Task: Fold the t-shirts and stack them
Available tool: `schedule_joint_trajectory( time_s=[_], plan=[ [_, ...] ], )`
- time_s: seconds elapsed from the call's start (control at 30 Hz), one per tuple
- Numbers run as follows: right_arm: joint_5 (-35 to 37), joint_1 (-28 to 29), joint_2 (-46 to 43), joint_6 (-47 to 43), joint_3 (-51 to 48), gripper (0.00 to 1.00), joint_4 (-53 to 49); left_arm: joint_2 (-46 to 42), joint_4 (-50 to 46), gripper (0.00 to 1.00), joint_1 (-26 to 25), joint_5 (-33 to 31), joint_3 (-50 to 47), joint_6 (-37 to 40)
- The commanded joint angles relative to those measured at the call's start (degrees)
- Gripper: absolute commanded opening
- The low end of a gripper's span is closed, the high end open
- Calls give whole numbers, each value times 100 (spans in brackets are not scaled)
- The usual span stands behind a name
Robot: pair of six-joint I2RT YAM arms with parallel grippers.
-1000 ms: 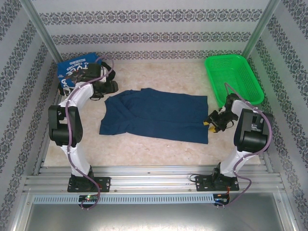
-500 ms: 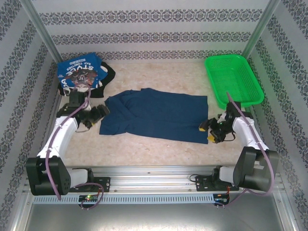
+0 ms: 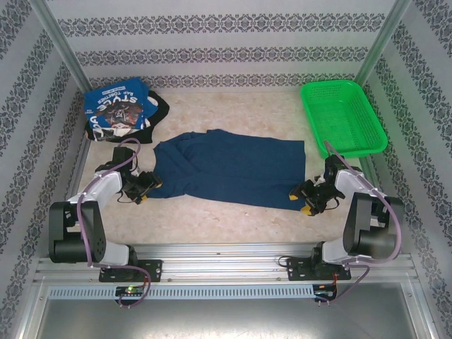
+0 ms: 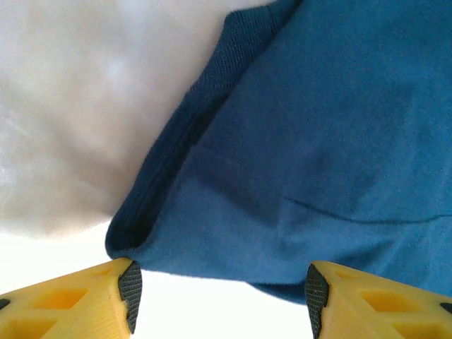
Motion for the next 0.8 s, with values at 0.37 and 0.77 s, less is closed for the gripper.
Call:
schedule_joint_trajectory(
  time_s=[0.37,0.77],
  plan=[
    [814,80,626,275,-59,19,523,607,981,16,61,-849,-291,73],
    [1623,72,-80,141,88,0,-213,-508,-233,7,243,-1539,-250,776]
  ],
)
